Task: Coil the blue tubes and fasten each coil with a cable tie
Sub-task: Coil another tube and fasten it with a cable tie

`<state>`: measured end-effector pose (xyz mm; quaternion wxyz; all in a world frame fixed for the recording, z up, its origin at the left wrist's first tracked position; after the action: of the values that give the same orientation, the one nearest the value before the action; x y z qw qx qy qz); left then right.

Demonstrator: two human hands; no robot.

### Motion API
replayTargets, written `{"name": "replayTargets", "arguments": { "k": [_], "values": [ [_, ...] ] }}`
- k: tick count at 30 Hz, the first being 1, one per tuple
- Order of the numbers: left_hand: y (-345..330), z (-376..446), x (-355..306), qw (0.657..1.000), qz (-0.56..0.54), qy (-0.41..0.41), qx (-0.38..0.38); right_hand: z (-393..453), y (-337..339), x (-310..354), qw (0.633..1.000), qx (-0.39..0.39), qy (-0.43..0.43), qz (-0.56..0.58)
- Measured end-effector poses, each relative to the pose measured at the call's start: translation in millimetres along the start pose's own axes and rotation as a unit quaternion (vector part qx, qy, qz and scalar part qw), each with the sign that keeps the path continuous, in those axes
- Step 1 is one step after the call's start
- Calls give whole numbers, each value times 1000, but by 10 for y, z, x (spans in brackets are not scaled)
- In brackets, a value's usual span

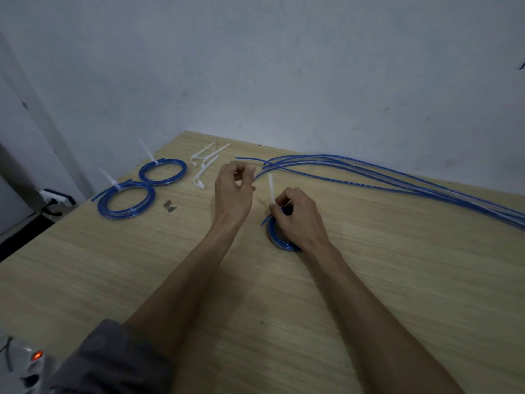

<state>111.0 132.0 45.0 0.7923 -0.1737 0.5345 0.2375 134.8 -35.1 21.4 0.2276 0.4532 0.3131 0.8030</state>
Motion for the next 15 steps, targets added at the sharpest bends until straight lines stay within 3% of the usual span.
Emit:
{"name": "replayTargets", "arguments": {
  "k": [2, 5, 9, 12, 15],
  "values": [
    [-31, -44, 27, 996, -60, 60, 28, 3, 29, -32, 1000, -20, -16, 12],
    [-257, -224, 134, 975, -58, 140, 164, 16, 111, -93, 995, -68, -49, 49],
    [-458, -369, 190, 943, 12, 101, 318, 12, 158, -113, 992, -91, -53, 67],
    [-469, -377, 250, 937, 15, 91, 337, 1, 144, -112, 994, -78, -56, 54],
    [-439, -370, 275, 960, 40, 61, 271, -9, 115, -95, 997, -55, -48, 35]
  ]
}}
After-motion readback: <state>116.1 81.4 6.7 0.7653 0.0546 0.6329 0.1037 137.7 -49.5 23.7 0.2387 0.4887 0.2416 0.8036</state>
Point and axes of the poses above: each hand's wrist, its own z-axis towards the middle knuckle, its own y-axis out of the back of the hand, x = y × z, the point moved 7 cm from there along z, towards the middle knuckle, and after that the axes turned 7 degrees about -z, right-handed, at the moved point
